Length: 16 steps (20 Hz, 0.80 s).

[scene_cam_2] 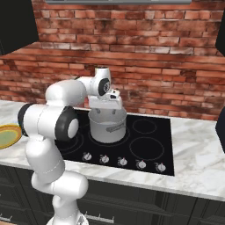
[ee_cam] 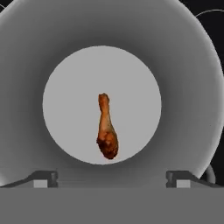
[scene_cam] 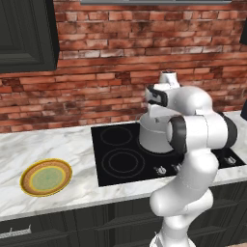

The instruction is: Retrieve the frozen meat and place it in the pot on a burner. Then turn the burner on.

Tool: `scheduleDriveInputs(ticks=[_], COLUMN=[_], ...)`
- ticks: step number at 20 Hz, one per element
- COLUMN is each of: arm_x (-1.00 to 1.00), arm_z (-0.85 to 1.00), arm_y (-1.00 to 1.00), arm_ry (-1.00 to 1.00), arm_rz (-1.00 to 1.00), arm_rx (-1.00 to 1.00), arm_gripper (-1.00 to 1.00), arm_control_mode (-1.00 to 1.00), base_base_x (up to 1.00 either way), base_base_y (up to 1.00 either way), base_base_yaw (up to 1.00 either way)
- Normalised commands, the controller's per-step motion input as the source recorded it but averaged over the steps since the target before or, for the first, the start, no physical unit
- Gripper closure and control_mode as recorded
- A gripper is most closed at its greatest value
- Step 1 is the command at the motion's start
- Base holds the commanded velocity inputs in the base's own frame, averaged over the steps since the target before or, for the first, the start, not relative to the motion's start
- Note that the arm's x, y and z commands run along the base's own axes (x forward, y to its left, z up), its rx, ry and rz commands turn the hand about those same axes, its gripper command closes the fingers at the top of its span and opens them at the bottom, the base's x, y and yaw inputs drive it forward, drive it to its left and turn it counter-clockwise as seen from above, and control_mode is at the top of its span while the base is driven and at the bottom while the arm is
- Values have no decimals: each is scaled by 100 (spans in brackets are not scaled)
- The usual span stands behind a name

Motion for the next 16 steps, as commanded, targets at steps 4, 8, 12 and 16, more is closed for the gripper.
scheduleDriveInputs(ticks=[4, 8, 12, 16], arm_x=[-59, -87, -100, -83], arm_z=[77, 51, 33, 19], arm_y=[0, 0, -5, -15], arm_ry=[0, -4, -4, 0], arm_rz=[-2, -7, -11, -12], arm_rx=[-4, -1, 0, -6], arm_gripper=[-100, -100, -100, -100], arm_control_mode=[-100, -100, -100, -100], base_base_x=[0, 0, 0, 0], base_base_y=[0, 0, 0, 0], base_base_yaw=[0, 0, 0, 0])
